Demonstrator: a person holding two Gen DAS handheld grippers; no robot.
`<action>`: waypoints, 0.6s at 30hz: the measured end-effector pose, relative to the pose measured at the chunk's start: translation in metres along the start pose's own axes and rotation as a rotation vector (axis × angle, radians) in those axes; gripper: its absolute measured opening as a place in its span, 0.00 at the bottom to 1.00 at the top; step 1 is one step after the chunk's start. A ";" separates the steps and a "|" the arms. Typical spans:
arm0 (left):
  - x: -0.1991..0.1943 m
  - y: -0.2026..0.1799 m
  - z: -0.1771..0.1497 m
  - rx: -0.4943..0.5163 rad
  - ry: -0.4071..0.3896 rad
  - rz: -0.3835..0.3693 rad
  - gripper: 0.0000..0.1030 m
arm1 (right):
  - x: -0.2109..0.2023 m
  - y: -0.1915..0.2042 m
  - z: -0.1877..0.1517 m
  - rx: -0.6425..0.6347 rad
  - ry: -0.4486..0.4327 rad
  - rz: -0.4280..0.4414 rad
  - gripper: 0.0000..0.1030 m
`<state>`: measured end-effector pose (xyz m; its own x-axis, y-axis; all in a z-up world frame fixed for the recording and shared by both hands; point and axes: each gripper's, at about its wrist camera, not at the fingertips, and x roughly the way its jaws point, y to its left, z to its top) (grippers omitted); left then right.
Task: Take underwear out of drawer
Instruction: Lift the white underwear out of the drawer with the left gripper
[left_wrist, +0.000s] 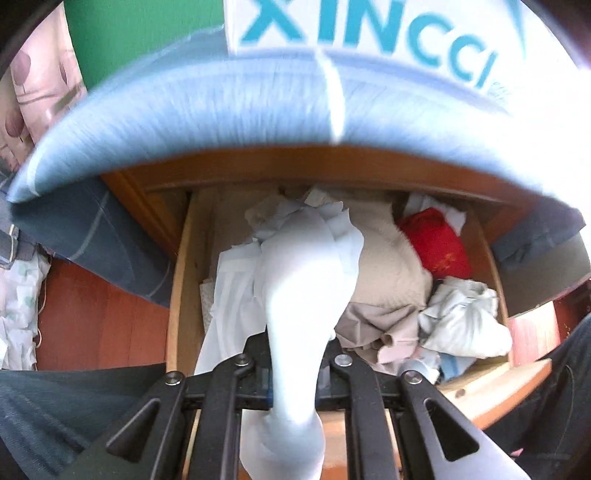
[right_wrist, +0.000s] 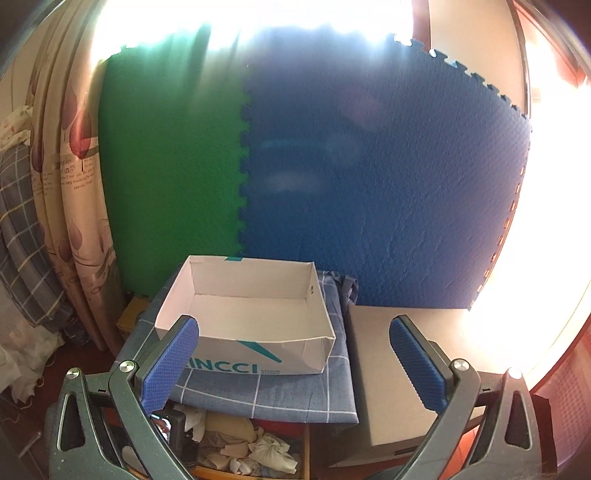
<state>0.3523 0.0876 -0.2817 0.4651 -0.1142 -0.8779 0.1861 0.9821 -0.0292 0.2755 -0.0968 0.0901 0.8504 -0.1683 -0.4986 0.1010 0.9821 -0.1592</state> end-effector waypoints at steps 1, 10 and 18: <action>-0.008 0.000 -0.002 0.007 -0.014 -0.004 0.12 | 0.002 -0.001 -0.001 0.002 0.005 -0.004 0.99; -0.092 -0.008 -0.001 0.058 -0.138 -0.049 0.11 | 0.030 -0.013 -0.013 0.052 0.043 0.022 0.99; -0.183 -0.008 0.015 0.129 -0.247 -0.061 0.11 | 0.052 -0.025 -0.026 0.109 0.076 0.061 0.99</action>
<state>0.2789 0.0982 -0.1134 0.6438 -0.2213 -0.7325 0.3217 0.9468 -0.0034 0.3039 -0.1327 0.0458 0.8155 -0.1099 -0.5682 0.1091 0.9934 -0.0355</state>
